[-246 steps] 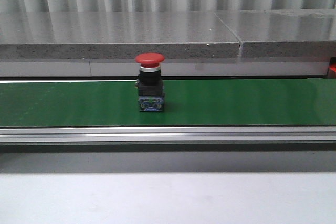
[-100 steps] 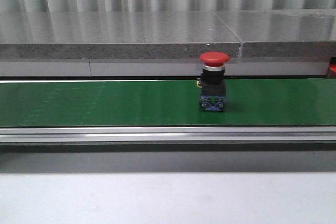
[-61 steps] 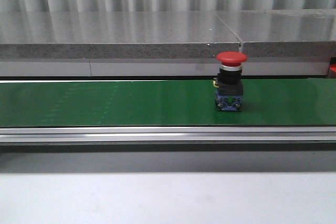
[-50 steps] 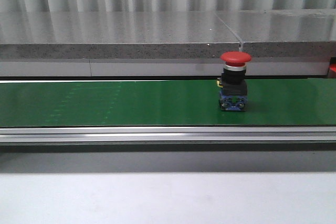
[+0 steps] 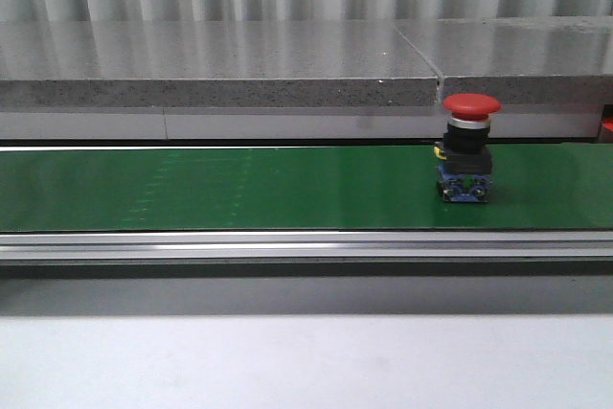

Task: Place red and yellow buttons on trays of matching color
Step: 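Move the right gripper above the red button at the belt's end, then close the right gripper on the red button and lift it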

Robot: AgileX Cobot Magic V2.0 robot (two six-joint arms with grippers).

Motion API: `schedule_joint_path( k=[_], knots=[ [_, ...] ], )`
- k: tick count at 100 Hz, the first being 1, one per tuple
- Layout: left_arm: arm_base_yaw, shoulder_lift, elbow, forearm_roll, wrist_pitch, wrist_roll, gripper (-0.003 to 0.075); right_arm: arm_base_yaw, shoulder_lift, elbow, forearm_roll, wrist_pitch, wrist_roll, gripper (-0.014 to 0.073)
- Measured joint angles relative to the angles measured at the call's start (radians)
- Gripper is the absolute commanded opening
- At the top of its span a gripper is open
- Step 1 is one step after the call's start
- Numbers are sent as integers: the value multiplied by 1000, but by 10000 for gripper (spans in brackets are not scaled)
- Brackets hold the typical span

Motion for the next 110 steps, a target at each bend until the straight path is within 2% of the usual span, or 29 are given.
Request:
schedule_joint_path(
  k=[21,45,68,95,105,110],
  knots=[
    [0,0,0,0,0,0,-20,137,0,0,56,52,-133,644],
    [0,0,0,0,0,0,-20,222,58,0,182,34,-230,644],
    [0,0,0,0,0,0,-20,266,120,-7,249,-53,-250,644],
    [0,0,0,0,0,0,-20,305,215,-78,264,-95,-252,638],
    [0,0,0,0,0,0,-20,305,246,-92,264,-104,-252,563],
    [0,0,0,0,0,0,-20,305,257,-94,264,-104,-252,468]
  ],
)
